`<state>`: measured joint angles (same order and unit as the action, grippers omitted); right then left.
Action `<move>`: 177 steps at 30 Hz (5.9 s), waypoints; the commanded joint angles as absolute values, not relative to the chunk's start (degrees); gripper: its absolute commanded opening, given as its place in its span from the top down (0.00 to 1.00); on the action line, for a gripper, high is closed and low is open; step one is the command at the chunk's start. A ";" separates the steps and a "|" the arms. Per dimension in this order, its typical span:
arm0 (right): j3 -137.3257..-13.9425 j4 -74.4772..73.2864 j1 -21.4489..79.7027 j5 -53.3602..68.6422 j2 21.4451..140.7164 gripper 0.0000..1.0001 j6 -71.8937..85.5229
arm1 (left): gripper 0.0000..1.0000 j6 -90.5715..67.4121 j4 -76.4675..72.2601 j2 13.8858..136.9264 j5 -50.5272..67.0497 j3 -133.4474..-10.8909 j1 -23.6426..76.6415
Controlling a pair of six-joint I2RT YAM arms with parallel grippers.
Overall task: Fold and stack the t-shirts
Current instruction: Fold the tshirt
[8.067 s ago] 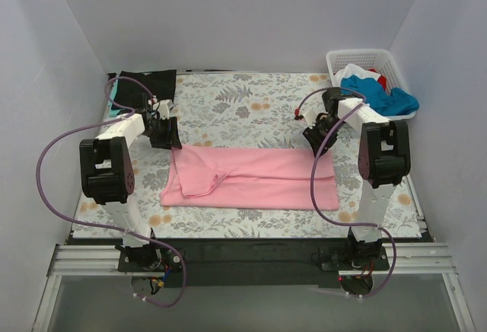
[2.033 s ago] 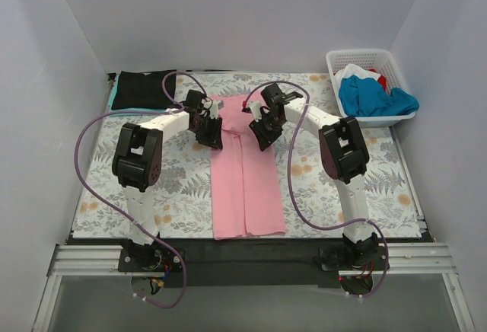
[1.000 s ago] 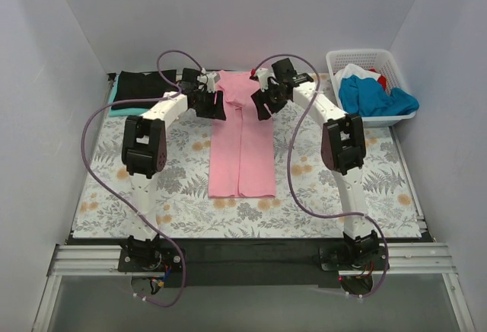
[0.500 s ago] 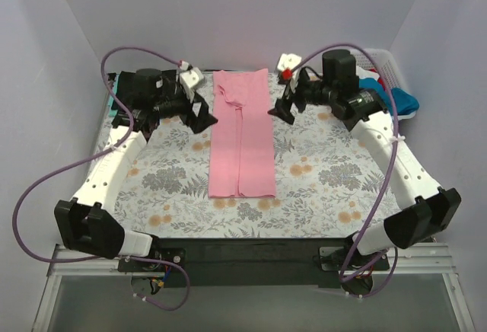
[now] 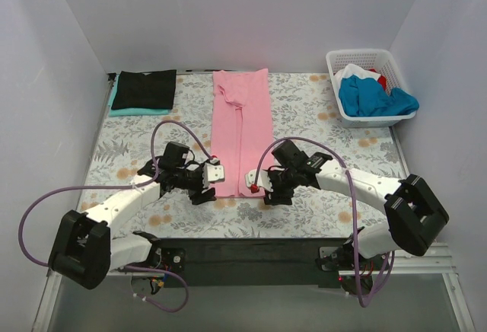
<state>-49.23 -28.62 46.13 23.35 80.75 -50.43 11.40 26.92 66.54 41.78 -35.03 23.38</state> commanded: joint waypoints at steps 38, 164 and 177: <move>-44.03 -29.27 54.06 17.67 72.25 0.99 -50.80 | 1.00 13.63 30.41 59.94 38.50 -33.04 32.70; -69.78 -12.38 17.58 45.00 122.96 0.19 12.58 | 0.44 -83.76 -13.18 115.84 56.69 -47.47 4.31; -75.31 -29.87 19.25 50.00 115.40 0.14 -11.42 | 0.44 -86.04 -17.67 107.06 65.82 -43.86 3.60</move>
